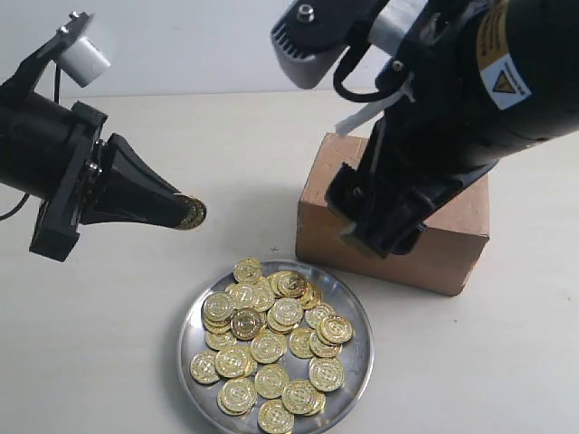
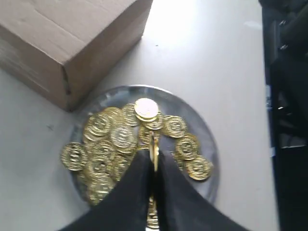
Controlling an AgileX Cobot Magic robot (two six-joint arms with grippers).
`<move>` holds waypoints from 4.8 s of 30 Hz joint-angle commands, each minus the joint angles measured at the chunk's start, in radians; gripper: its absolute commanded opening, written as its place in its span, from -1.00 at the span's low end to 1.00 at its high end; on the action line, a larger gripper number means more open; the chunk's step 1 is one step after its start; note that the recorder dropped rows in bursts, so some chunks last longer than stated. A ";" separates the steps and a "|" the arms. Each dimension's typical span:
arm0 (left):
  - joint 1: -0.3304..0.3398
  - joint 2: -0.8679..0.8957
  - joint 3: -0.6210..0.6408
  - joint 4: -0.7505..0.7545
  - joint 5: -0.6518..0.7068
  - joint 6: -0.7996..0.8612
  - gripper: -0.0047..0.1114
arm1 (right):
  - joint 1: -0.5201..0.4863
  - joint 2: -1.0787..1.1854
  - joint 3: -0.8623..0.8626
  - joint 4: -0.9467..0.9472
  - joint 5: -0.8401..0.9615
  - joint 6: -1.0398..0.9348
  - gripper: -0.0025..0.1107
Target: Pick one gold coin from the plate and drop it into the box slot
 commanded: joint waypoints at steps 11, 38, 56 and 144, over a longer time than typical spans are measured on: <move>-0.176 0.246 -0.360 0.031 -0.201 0.334 -0.92 | -0.005 -0.288 0.285 -0.149 0.027 0.415 0.62; -0.374 0.898 -1.228 0.223 0.066 0.112 -0.92 | -0.005 -0.810 0.370 -0.015 0.111 0.253 0.62; -0.376 0.934 -1.228 0.203 0.055 0.133 -0.92 | -0.005 -0.810 0.370 0.015 0.113 0.223 0.62; -0.416 -0.305 -0.211 0.258 0.007 -0.250 -0.92 | -0.025 -0.833 0.598 -0.168 -0.392 0.290 0.62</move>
